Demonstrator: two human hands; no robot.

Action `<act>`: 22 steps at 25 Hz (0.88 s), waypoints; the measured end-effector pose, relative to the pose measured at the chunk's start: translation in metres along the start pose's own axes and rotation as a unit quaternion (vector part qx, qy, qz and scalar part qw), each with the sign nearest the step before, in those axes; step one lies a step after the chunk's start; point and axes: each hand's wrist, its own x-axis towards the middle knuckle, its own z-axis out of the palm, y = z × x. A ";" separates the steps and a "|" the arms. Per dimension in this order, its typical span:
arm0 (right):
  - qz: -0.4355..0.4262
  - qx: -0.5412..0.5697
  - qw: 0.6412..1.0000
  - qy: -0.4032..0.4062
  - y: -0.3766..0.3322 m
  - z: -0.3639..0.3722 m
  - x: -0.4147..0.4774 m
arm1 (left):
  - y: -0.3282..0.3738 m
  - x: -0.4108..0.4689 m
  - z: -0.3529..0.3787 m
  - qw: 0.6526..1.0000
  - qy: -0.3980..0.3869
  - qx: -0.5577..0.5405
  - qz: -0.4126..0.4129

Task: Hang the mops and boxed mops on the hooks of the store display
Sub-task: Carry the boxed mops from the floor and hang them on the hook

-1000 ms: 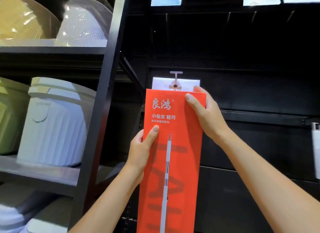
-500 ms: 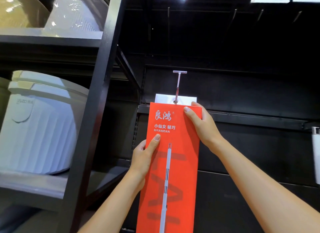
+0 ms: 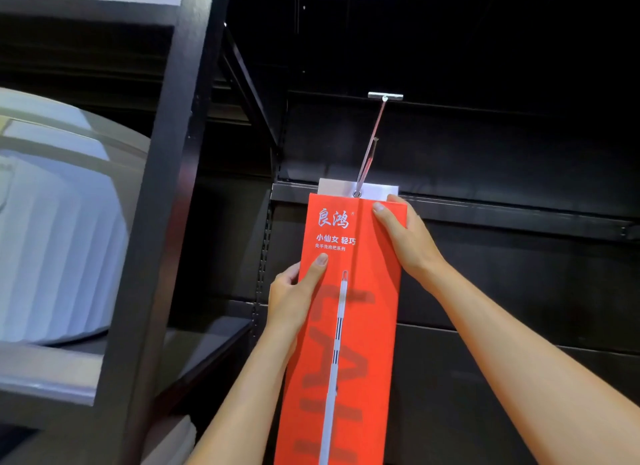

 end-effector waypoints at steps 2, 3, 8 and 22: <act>0.003 0.002 1.000 -0.004 0.001 0.000 -0.002 | -0.006 0.004 -0.001 1.000 0.007 0.006 0.010; 0.003 0.004 1.000 -0.005 0.001 0.001 -0.002 | -0.009 0.005 -0.002 1.000 0.014 0.013 0.014; -0.006 0.030 1.000 0.003 0.000 0.002 -0.017 | -0.019 -0.002 -0.008 0.991 0.059 0.102 0.057; 0.202 -0.104 0.972 -0.061 0.136 -0.040 -0.314 | -0.143 -0.201 -0.027 0.863 -0.031 0.478 0.159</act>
